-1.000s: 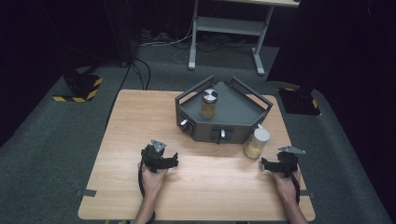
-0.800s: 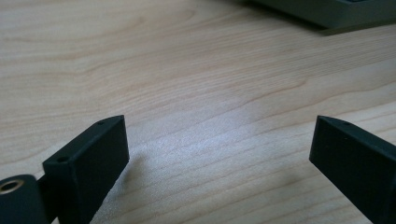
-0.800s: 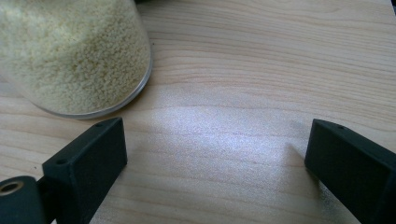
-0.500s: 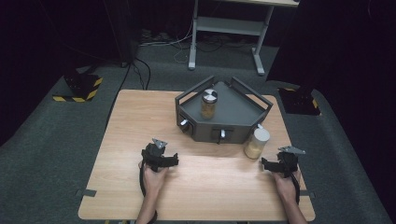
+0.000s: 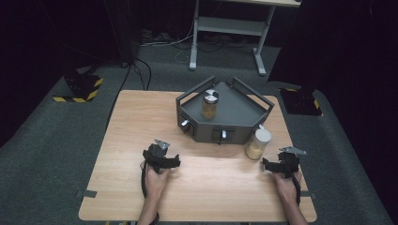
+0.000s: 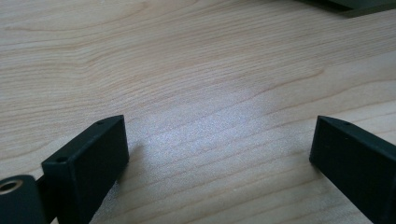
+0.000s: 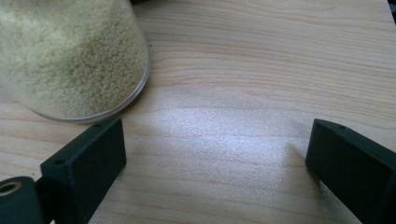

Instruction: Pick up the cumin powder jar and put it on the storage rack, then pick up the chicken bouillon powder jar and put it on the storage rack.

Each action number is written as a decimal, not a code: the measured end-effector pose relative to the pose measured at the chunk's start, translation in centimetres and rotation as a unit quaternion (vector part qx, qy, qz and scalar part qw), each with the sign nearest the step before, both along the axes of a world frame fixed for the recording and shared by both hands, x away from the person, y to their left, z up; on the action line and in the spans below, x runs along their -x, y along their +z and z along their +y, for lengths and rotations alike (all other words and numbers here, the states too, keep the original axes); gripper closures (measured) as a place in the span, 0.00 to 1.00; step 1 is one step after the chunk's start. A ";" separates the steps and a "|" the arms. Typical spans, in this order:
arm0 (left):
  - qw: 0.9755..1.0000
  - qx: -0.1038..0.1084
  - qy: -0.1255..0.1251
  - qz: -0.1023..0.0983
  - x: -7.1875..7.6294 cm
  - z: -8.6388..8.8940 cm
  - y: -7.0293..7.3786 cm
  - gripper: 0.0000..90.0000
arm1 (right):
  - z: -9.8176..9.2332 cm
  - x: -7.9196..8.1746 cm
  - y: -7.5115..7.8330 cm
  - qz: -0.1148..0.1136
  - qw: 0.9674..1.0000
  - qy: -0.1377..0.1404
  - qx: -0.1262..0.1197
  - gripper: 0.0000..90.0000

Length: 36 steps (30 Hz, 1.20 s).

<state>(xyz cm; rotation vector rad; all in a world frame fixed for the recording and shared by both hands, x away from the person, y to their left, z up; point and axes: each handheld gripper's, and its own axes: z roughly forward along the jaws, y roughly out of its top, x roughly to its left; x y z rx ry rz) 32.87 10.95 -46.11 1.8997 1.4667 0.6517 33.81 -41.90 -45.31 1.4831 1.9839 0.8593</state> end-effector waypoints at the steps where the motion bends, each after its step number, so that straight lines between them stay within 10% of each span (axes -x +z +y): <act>1: 1.000 0.000 0.000 0.000 0.0 0.0 0.0 0.05 | 0.0 0.0 0.0 0.000 1.000 0.000 0.000 0.05; 36: 1.000 0.000 0.001 0.001 -0.1 -0.1 0.0 0.04 | 0.1 -0.3 0.1 0.006 1.000 0.006 0.002 0.00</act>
